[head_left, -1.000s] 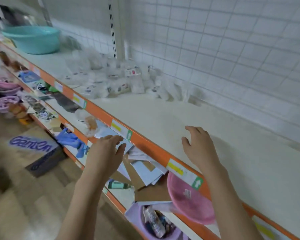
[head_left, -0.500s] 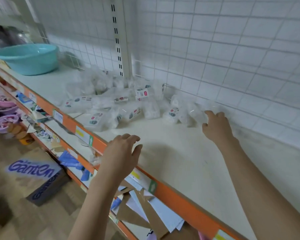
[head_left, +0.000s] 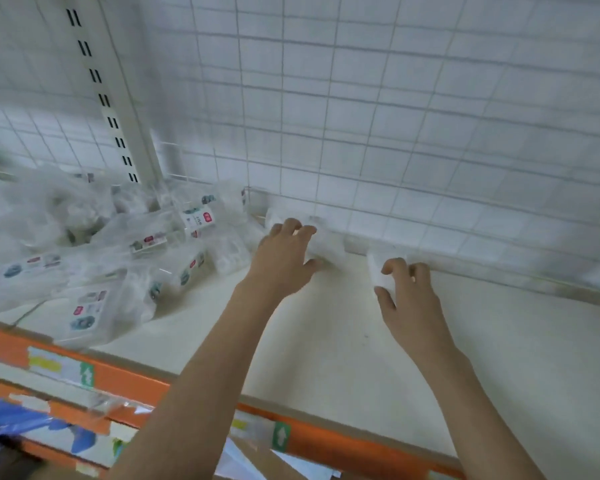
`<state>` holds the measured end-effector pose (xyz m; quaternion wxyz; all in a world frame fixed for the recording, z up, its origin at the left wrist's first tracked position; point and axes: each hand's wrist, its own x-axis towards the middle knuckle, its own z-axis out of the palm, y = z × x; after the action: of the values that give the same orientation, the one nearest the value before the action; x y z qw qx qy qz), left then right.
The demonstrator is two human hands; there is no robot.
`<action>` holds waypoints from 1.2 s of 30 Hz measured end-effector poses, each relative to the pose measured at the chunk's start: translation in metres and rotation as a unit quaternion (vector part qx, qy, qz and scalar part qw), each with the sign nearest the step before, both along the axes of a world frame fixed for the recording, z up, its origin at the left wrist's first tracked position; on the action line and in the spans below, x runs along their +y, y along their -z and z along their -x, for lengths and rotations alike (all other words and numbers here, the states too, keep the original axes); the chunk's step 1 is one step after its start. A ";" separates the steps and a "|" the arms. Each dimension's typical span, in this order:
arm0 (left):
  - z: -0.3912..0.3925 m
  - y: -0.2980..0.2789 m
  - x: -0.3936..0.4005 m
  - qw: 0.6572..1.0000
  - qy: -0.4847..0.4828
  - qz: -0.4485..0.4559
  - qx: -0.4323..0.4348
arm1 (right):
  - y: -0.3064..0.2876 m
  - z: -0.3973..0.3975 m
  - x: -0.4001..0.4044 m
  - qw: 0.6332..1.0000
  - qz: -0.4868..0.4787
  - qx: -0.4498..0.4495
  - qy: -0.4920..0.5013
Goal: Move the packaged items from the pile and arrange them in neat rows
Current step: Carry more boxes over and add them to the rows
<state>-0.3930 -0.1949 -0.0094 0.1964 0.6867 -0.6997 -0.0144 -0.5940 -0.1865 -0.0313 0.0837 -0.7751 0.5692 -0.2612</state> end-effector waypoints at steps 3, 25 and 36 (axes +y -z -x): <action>0.009 -0.003 -0.041 0.994 0.062 -0.046 -0.081 | 0.000 0.008 0.017 0.999 -0.014 -0.007 0.039; 0.111 0.006 0.054 0.968 0.089 0.054 0.229 | 0.008 0.122 0.061 0.971 0.062 -0.171 0.155; 0.324 0.009 0.106 0.957 0.046 0.118 0.259 | 0.006 0.314 0.098 0.979 0.082 -0.159 0.101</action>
<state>-0.7168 -0.0892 -0.0182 0.4502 0.5981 -0.6525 -0.1181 -0.9078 -0.0883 -0.0375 0.0829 -0.6663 0.6006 -0.4341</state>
